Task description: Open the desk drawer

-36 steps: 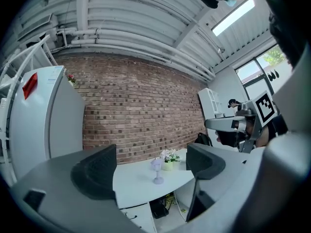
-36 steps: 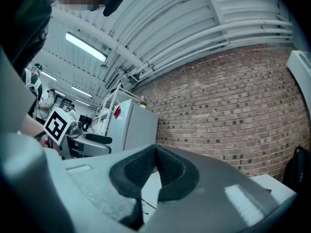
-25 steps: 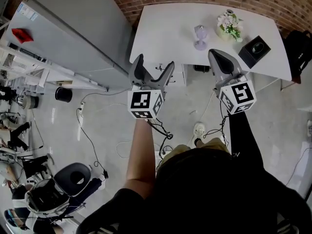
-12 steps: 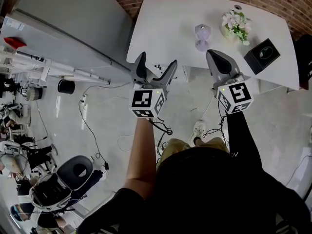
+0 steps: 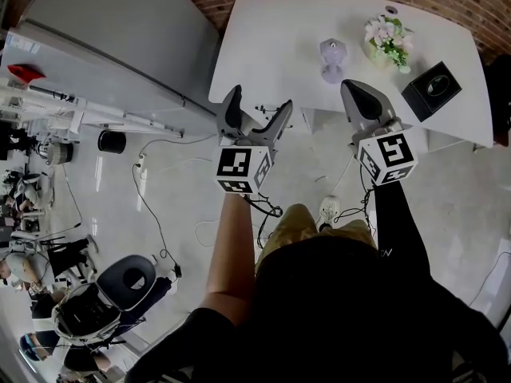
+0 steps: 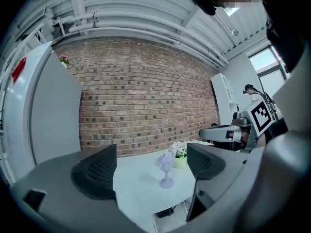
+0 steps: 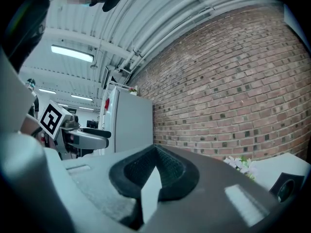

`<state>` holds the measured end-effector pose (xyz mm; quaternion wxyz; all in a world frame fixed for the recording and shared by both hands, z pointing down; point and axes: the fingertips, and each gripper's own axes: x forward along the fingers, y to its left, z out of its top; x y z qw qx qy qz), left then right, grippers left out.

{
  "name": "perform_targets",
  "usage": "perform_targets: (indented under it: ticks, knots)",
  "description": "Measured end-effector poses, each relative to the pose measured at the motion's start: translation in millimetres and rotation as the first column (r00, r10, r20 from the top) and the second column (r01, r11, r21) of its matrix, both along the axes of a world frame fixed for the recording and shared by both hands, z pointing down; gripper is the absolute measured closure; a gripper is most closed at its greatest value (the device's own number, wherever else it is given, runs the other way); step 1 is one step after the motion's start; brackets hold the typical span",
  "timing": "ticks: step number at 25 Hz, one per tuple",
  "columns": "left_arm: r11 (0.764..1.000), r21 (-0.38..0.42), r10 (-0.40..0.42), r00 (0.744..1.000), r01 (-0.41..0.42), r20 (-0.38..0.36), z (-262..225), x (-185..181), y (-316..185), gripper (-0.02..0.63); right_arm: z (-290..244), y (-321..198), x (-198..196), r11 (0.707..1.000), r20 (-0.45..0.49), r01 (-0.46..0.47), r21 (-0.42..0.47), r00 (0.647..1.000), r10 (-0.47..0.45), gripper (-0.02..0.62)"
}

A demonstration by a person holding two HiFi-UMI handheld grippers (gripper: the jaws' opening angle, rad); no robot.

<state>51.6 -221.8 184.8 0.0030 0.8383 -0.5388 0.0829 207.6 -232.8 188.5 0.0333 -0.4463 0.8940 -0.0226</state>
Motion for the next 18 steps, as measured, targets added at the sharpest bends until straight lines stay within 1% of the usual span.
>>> perform_targets:
  ticks: [6,10,14,18]
  knots:
    - [1.000,-0.012,0.005,1.000,-0.005,0.004,6.1,-2.5,-5.4,0.147,8.7,-2.5,-4.4,1.000,-0.011,-0.002,-0.015,1.000,0.002,0.595]
    - [1.000,-0.030,-0.003,1.000,0.003,0.005,16.3,-10.9,-9.0,0.147,18.7,-8.0,-14.2,0.999,-0.010,-0.001,-0.041,1.000,0.001,0.595]
    - [0.997,-0.078,0.018,1.000,-0.017,0.012,36.7,-24.1,-15.5,0.147,35.9,-14.6,-35.3,0.997,-0.031,0.009,-0.077,0.999,-0.011,0.595]
    - [0.990,-0.134,0.040,0.999,-0.041,-0.008,59.3,-44.9,-24.1,0.147,50.4,-21.3,-61.0,0.995,-0.049,0.012,-0.101,0.999,-0.017,0.595]
